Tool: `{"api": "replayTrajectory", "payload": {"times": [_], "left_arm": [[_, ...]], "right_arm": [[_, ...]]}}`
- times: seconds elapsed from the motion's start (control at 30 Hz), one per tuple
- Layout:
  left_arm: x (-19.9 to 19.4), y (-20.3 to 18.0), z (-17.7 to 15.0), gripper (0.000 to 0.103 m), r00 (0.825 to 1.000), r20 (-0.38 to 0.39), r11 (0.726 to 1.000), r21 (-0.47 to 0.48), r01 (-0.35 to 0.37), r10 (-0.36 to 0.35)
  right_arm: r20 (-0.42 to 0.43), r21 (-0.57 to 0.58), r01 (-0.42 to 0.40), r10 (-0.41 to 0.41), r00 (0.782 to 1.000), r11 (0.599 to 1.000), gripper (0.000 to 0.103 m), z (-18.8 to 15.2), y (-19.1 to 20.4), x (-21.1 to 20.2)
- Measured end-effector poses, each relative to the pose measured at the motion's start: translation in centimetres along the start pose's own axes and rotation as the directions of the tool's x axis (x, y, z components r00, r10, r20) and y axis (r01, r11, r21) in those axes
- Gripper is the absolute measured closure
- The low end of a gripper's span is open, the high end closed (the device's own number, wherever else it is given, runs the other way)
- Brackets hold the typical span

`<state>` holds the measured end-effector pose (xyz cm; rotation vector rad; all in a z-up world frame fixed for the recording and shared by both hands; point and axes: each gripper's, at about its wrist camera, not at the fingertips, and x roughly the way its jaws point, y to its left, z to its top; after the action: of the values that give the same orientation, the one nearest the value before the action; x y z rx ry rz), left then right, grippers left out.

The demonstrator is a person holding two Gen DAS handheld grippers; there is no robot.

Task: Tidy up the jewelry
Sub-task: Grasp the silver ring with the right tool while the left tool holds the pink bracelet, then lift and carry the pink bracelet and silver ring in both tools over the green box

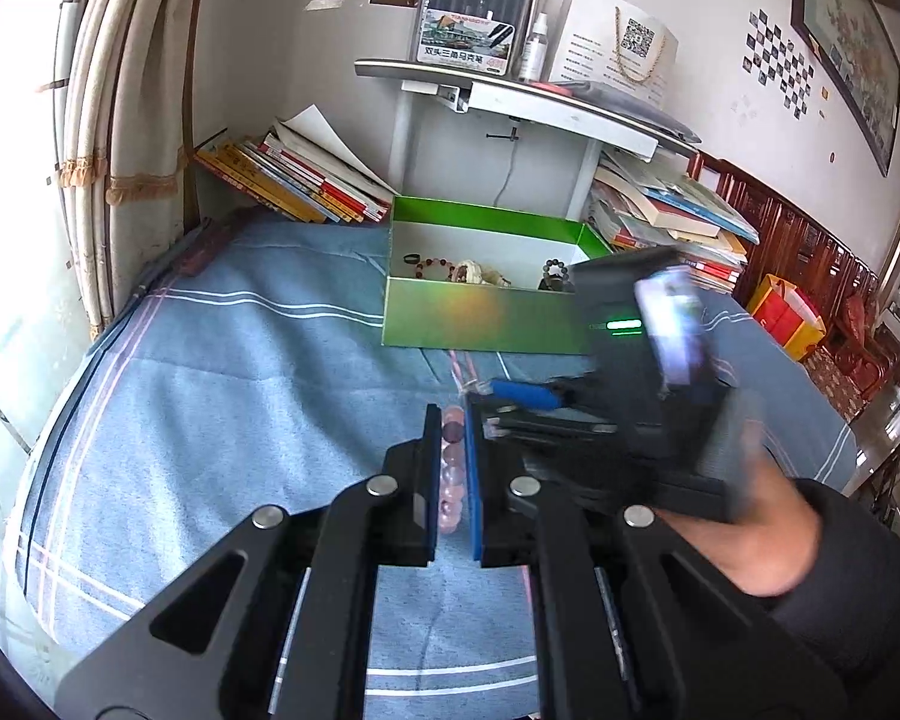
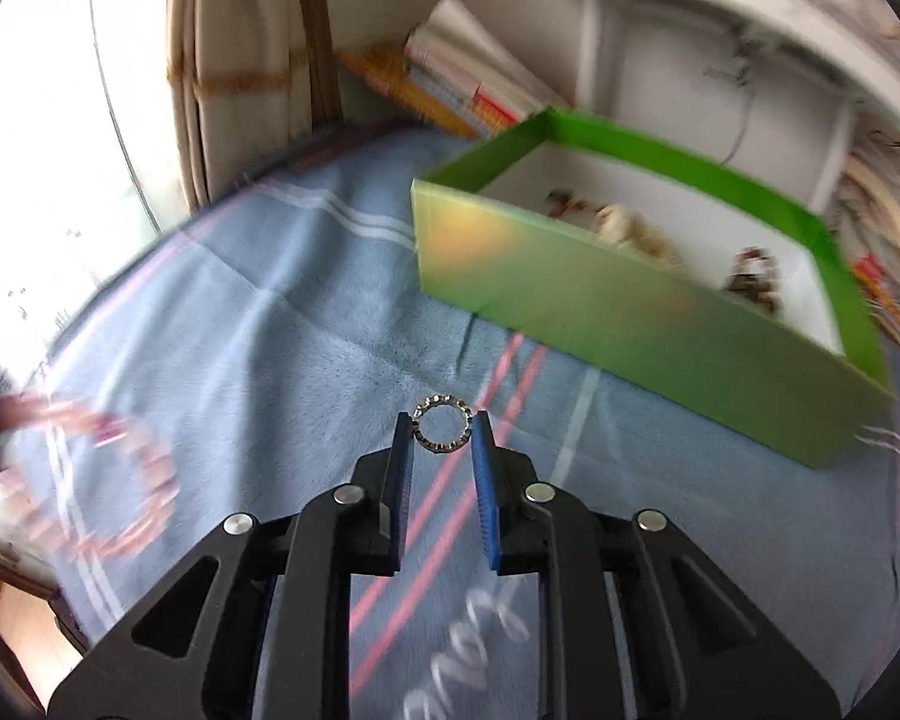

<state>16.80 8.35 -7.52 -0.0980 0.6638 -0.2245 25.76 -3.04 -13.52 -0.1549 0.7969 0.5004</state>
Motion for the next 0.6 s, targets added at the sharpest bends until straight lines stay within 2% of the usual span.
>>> {"api": "replayTrajectory", "payload": {"times": [0.13, 0.3, 0.43, 0.6], "left_arm": [[0.2, -1.0, -0.2, 0.095, 1.000, -0.008, 1.000, 0.016, 0.011, -0.011], [1.3, -2.7, -0.7, 0.095, 0.999, -0.030, 0.999, 0.036, 0.025, -0.023], [2.8, -4.1, -1.5, 0.095, 0.998, -0.057, 0.998, 0.048, 0.027, -0.024], [3.4, -5.2, -2.2, 0.095, 0.997, -0.070, 0.998, 0.055, 0.018, -0.014]], "right_arm": [[0.105, 0.044, 0.045, -0.049, 0.993, 0.998, 0.083, -2.0, -0.9, -6.5], [0.214, 0.155, 0.119, -0.151, 0.965, 0.981, 0.083, -5.3, -3.4, -14.2], [0.233, 0.213, 0.167, -0.216, 0.948, 0.963, 0.083, -8.1, -5.5, -17.3], [0.217, 0.252, 0.166, -0.223, 0.951, 0.954, 0.083, -10.1, -6.7, -17.6]]}}
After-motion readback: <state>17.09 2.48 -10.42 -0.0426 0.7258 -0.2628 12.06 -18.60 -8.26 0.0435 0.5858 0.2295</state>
